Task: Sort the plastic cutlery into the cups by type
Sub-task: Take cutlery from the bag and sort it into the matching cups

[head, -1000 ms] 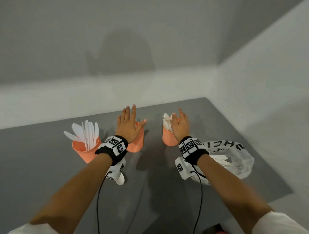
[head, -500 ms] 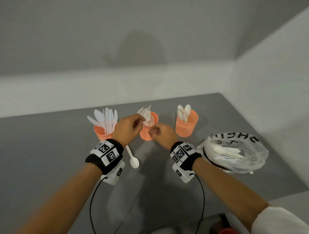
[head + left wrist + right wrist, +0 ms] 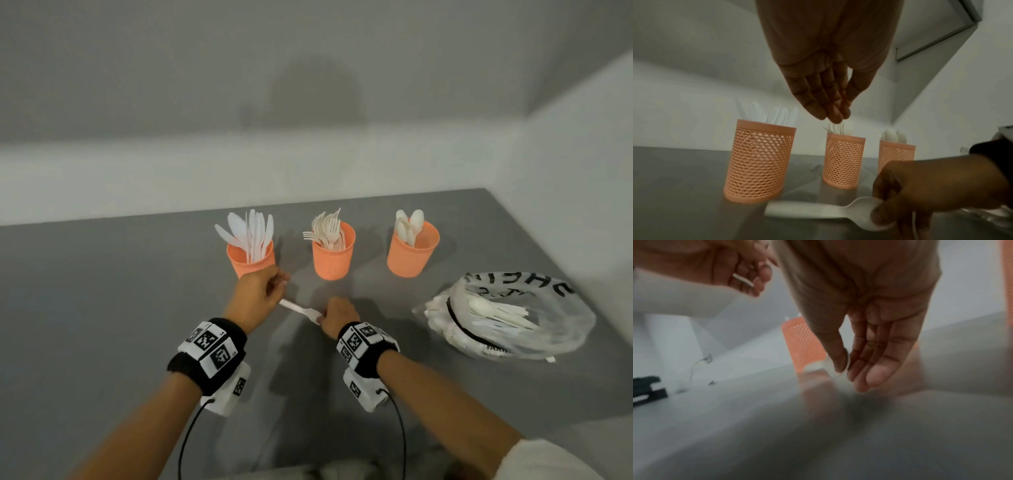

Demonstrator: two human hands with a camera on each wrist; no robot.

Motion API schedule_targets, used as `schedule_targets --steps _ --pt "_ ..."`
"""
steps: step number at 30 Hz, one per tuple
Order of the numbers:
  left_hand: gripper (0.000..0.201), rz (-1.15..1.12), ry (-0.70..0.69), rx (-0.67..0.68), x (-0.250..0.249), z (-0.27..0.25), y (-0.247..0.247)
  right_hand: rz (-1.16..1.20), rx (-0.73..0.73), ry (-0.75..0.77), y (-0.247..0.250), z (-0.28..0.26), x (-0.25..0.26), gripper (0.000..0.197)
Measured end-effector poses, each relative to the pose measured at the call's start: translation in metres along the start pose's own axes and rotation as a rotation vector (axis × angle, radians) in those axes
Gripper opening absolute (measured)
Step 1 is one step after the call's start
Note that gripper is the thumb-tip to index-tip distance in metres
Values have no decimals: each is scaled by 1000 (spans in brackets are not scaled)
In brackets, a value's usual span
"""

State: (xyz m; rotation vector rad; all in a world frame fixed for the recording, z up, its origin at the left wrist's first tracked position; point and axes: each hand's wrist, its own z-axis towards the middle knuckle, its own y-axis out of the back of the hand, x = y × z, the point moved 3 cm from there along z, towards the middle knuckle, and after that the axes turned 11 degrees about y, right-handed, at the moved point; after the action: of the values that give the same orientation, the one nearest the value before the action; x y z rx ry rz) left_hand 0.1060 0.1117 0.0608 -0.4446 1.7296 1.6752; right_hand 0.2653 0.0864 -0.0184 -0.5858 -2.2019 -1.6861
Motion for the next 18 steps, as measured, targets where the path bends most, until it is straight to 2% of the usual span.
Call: schedule_targets --steps 3,5,8,12,14,15,18 --pt "16 -70 -34 33 -11 4 -15 60 -110 -5 32 -16 -14 29" --pt "24 -159 -47 60 -22 9 -29 93 -200 13 66 -30 -27 19" --pt "13 -278 -31 106 -46 13 -54 155 -404 14 130 -57 -53 17" --pt "21 -358 -3 183 -80 19 -94 212 -649 -21 212 -88 -95 22" --pt "19 -374 5 214 -100 21 -115 206 -768 -21 244 -97 -116 13" --pt "19 -374 1 228 -113 20 -123 193 -812 -13 258 -99 -125 8" --pt "16 -343 -45 309 -150 16 -151 160 -867 29 285 -92 -145 13"
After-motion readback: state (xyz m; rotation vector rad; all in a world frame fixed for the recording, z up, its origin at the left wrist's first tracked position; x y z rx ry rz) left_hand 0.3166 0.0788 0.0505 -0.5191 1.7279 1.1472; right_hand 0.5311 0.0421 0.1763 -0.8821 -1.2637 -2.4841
